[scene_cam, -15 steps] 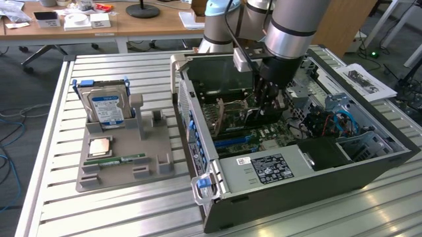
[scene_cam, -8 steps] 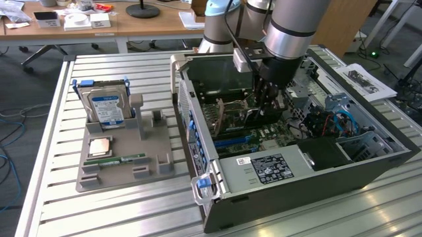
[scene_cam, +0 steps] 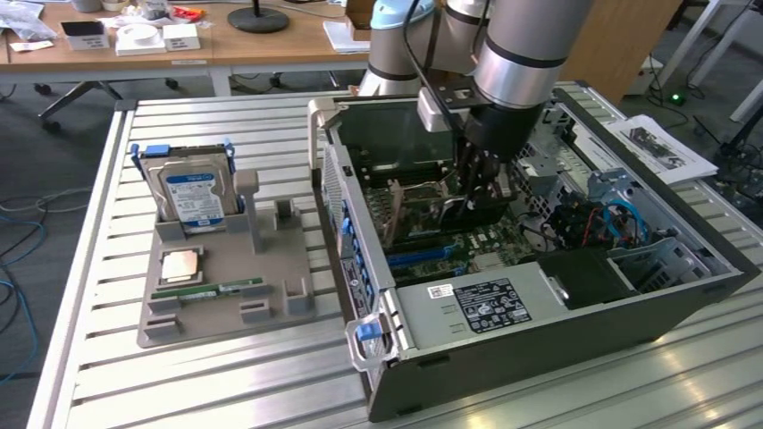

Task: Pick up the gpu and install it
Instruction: 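Insert the gpu into the slot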

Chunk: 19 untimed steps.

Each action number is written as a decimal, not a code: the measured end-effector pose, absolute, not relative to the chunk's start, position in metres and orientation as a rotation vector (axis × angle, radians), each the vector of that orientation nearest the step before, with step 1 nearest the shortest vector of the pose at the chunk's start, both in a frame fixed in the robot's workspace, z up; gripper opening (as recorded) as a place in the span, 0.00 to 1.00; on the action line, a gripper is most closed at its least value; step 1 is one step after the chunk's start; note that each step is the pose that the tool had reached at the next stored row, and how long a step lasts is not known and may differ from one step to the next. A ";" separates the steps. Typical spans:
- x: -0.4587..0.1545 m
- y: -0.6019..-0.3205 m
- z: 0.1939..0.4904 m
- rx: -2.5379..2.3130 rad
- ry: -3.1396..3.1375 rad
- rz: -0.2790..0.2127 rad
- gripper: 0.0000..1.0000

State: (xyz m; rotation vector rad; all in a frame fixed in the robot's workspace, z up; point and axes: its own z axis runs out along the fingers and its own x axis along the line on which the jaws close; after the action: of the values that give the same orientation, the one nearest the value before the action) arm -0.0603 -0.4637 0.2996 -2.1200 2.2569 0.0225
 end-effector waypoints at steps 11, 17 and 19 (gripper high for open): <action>-0.062 -0.464 0.296 -2.120 2.257 0.022 0.27; -0.063 -0.464 0.295 -2.120 2.257 0.022 0.27; -0.063 -0.464 0.294 -2.120 2.256 0.022 0.27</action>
State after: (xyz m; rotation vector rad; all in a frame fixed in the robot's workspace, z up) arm -0.0626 -0.4636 0.2944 -2.1195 2.2564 0.0220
